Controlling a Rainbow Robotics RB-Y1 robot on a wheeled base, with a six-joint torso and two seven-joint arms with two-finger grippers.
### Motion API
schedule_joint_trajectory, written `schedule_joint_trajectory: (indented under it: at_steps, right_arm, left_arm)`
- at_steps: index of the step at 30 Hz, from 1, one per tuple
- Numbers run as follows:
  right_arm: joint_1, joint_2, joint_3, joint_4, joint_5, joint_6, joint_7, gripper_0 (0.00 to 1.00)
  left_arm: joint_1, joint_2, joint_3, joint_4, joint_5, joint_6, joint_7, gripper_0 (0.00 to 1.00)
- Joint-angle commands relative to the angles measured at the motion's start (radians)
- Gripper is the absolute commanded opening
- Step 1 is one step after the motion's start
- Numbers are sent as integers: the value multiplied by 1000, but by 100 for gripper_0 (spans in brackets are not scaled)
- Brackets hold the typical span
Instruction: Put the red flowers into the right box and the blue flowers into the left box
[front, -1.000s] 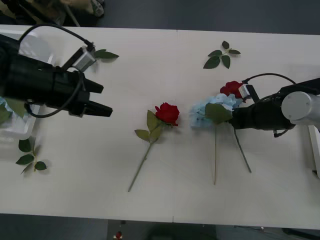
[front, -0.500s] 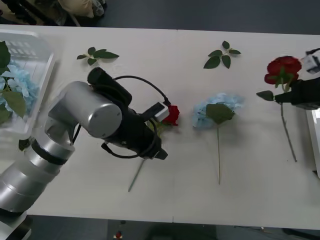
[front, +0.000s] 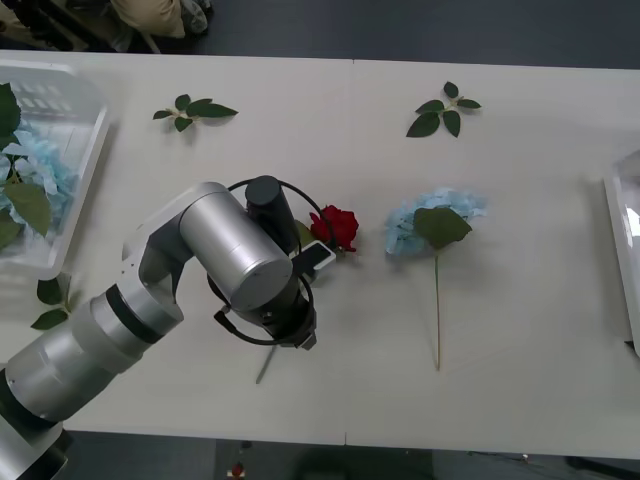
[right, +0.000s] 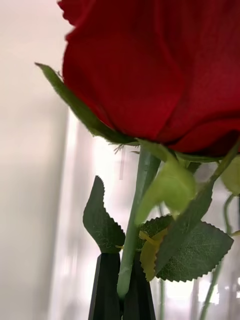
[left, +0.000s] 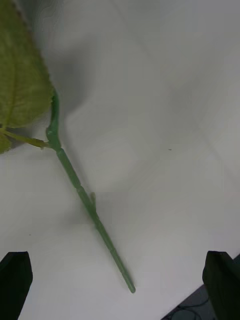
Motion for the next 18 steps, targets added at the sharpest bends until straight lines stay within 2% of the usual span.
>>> schedule_joint_trajectory:
  at_steps: [1,9,10,12,15,16,18]
  right_arm:
    - [-32,-22,66,22,69,-102,-6,0]
    - [-86,-16,100,157,92,-171,3,0]
    - [-86,-14,100,160,92,-182,10,12]
    - [-86,-13,100,160,94,-188,14,42]
    - [-86,-13,100,160,89,-188,26,75]
    - [-86,-14,101,160,84,-188,33,82]
    - [-86,-13,104,160,69,-185,37,88]
  left_arm:
    - [-34,14,14,48,-23,-61,-27,100]
    - [-34,-13,11,121,-57,-132,-50,100]
    - [-37,-17,0,131,-64,-139,-53,100]
    - [-41,-15,-23,139,-92,-152,-55,100]
    - [-41,-17,-61,141,-143,-169,-55,100]
    - [-41,-15,-70,141,-153,-173,-55,100]
    - [-41,-17,-78,141,-159,-178,-55,100]
